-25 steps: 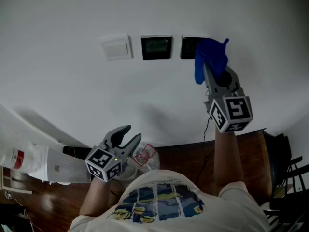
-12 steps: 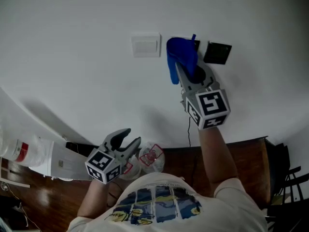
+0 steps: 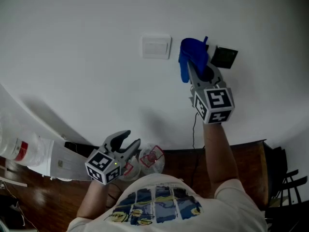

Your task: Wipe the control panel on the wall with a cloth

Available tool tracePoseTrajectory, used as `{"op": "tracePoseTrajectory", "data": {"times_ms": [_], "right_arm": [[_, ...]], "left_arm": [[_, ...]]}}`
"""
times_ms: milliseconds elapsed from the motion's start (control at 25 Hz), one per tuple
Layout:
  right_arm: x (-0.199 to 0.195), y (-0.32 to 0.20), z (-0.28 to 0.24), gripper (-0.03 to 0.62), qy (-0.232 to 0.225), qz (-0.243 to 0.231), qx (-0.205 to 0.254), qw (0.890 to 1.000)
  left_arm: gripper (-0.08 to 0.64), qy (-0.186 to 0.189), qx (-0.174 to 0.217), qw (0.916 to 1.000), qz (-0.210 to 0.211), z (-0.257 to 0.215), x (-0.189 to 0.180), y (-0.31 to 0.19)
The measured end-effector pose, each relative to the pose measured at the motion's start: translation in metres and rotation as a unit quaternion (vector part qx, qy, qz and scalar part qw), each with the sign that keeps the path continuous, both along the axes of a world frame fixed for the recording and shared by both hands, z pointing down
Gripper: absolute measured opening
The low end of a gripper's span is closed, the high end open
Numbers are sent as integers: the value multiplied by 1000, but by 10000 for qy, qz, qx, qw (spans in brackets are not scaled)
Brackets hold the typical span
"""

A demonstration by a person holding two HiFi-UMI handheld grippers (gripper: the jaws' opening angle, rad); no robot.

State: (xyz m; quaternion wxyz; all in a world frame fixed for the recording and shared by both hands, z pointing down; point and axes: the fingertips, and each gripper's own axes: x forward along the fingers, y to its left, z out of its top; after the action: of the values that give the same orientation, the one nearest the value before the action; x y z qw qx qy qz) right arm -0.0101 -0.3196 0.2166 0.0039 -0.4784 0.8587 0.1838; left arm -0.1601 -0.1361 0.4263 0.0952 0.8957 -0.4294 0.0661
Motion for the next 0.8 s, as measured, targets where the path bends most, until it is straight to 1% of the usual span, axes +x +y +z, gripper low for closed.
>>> {"op": "tracePoseTrajectory", "data": {"times_ms": [160, 280, 360, 480, 640, 800], "right_arm": [[26, -1, 2, 66, 26, 245, 16, 9997], [51, -2, 0, 66, 131, 468, 22, 9988], [64, -3, -1, 66, 93, 544, 14, 9985], [75, -4, -1, 66, 62, 576, 8, 9983], [78, -6, -3, 66, -119, 453, 57, 9989], [89, -9, -3, 66, -135, 433, 59, 9990]], "left_arm": [[170, 25, 1, 10000, 85, 1, 9, -2], [170, 19, 10, 9999, 171, -1, 21, -5], [170, 13, 21, 9997, 223, -3, 29, -7], [170, 5, 28, 9997, 261, -3, 39, -9], [170, -32, 4, 9995, 301, -2, 51, -11], [170, -67, 6, 9996, 260, -3, 59, -14]]}}
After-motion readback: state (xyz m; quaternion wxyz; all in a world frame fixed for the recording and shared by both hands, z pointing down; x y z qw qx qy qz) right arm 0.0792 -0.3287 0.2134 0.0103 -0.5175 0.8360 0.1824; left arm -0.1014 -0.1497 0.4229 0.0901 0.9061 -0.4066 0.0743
